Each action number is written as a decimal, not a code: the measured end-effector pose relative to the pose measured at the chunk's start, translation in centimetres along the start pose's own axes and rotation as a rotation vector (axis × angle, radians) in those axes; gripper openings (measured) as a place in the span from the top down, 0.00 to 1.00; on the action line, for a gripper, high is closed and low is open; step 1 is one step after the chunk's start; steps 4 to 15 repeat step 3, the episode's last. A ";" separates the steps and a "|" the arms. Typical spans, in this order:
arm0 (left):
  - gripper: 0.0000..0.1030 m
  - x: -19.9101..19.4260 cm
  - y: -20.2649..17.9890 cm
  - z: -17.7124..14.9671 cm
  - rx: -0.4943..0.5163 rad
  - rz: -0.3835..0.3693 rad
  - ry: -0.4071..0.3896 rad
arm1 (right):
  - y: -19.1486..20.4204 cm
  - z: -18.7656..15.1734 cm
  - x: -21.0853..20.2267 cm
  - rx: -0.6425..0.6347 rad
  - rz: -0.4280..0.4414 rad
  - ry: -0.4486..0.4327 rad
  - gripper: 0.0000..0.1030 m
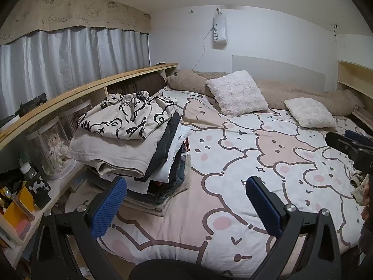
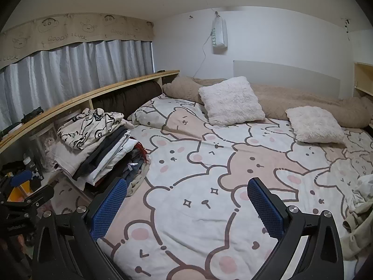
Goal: Fold clothes
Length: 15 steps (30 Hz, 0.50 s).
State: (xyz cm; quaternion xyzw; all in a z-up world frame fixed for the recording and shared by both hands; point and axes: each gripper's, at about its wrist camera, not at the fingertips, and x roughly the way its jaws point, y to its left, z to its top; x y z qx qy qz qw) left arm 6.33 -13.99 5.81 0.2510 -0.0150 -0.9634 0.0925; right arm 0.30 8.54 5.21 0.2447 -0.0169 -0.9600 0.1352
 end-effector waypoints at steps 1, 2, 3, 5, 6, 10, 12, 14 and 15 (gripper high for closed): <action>0.00 0.0 -0.1 0.0 0.002 0.003 0.001 | 0.0 0.0 0.0 0.001 0.000 0.001 0.00; 0.00 0.0 -0.1 -0.1 0.006 0.002 0.002 | 0.0 0.0 0.0 0.002 0.001 0.002 0.00; 0.00 0.0 -0.2 -0.1 0.009 -0.001 0.003 | -0.1 0.0 0.1 0.003 0.001 0.002 0.00; 0.00 0.0 -0.2 -0.1 0.009 -0.001 0.003 | -0.1 0.0 0.1 0.003 0.001 0.002 0.00; 0.00 0.0 -0.2 -0.1 0.009 -0.001 0.003 | -0.1 0.0 0.1 0.003 0.001 0.002 0.00; 0.00 0.0 -0.2 -0.1 0.009 -0.001 0.003 | -0.1 0.0 0.1 0.003 0.001 0.002 0.00; 0.00 0.0 -0.2 -0.1 0.009 -0.001 0.003 | -0.1 0.0 0.1 0.003 0.001 0.002 0.00; 0.00 0.0 -0.2 -0.1 0.009 -0.001 0.003 | -0.1 0.0 0.1 0.003 0.001 0.002 0.00; 0.00 0.0 -0.2 -0.1 0.009 -0.001 0.003 | -0.1 0.0 0.1 0.003 0.001 0.002 0.00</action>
